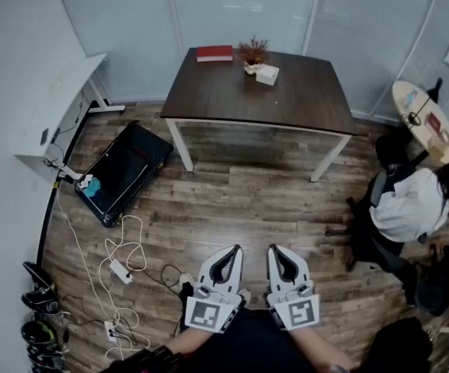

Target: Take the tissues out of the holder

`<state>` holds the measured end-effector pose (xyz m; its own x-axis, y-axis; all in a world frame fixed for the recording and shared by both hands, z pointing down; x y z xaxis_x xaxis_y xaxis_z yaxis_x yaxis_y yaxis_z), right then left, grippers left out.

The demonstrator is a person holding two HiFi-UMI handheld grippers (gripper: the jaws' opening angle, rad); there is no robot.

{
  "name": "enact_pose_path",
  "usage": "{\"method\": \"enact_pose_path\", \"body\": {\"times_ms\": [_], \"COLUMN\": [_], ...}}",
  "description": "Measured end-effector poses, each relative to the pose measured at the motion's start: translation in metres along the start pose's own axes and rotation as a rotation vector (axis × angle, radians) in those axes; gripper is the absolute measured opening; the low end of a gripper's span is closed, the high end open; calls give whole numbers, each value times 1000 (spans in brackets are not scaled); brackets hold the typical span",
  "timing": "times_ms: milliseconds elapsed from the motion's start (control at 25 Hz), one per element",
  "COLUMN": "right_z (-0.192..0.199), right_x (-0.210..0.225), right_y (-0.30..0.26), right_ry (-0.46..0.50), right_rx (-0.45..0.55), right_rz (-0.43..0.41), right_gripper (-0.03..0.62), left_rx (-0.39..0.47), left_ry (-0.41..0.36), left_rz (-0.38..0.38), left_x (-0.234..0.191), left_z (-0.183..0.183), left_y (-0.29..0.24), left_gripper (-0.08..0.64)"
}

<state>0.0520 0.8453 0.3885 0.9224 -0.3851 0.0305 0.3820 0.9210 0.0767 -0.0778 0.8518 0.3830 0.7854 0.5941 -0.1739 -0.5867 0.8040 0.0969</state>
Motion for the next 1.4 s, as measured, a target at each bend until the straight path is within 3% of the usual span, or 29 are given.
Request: {"method": "enact_pose_path", "body": {"times_ms": [160, 480, 760, 1080, 1200, 1280, 1400], "right_z": [-6, -2, 12, 24, 25, 23, 21], "right_x": [9, 23, 34, 61, 71, 80, 98], "right_y": [0, 2, -3, -16, -28, -41, -68], "right_ry": [-57, -58, -108, -107, -81, -68, -65], "right_rx": [21, 18, -48, -54, -52, -61, -48], "right_rz": [-12, -20, -25, -32, -40, -25, 11], "right_gripper": [9, 9, 9, 9, 9, 9, 9], "left_rx": [9, -5, -23, -32, -96, -107, -54], "left_ry": [-13, -12, -19, -32, -52, -27, 26], "left_rz": [-5, -56, -79, 47, 127, 150, 142], "left_x": [1, 0, -7, -19, -19, -25, -49], "left_z": [-3, -1, -1, 3, 16, 23, 20], "left_y": [-6, -7, -13, -67, -92, -108, -139], "left_gripper": [-2, -2, -2, -2, -2, -2, -2]}}
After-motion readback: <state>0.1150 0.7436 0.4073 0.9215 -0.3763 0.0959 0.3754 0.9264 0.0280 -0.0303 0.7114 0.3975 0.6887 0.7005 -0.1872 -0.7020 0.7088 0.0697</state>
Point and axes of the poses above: the fingertips, and each gripper's own axes: y backward along the fingers, x to its right, z out of its underside, the point moved 5 cm from there along y, backward along the fingers, and after that the axes turned 8 degrees about z, right-handed, at the moved point
